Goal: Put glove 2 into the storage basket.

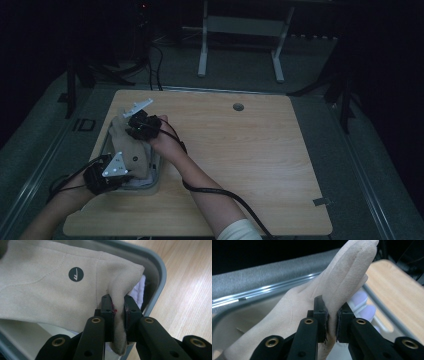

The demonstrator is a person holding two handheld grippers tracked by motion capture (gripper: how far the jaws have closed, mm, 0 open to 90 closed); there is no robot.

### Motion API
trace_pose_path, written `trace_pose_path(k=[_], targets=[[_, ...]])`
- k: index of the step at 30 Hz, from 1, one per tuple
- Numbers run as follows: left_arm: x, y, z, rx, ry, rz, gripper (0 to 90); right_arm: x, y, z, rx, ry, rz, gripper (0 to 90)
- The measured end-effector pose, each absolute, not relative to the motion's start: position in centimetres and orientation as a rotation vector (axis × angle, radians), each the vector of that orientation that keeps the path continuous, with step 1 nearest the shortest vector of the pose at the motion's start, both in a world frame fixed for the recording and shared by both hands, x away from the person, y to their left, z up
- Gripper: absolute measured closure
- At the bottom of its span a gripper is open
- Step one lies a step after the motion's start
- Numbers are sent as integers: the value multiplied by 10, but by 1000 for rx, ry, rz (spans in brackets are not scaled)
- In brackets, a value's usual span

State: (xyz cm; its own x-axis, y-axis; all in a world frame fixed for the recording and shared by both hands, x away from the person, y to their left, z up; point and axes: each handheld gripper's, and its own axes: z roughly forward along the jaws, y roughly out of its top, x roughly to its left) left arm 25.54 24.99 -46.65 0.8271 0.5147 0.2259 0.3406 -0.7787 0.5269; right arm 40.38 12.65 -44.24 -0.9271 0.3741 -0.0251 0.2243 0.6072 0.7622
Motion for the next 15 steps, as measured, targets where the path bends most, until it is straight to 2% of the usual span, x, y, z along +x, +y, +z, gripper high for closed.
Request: trace_pose_path(k=[6,9,15], targets=[[261,249,-478,2528,660,458,815,414,123,-463,551,2692,1185,808],[264,247,-482,2534,665,443,814,419,123,-472,558,2711,1162,777],[266,247,-487,2525,674,423,806,424,120,-475,588,2707,1164,517]])
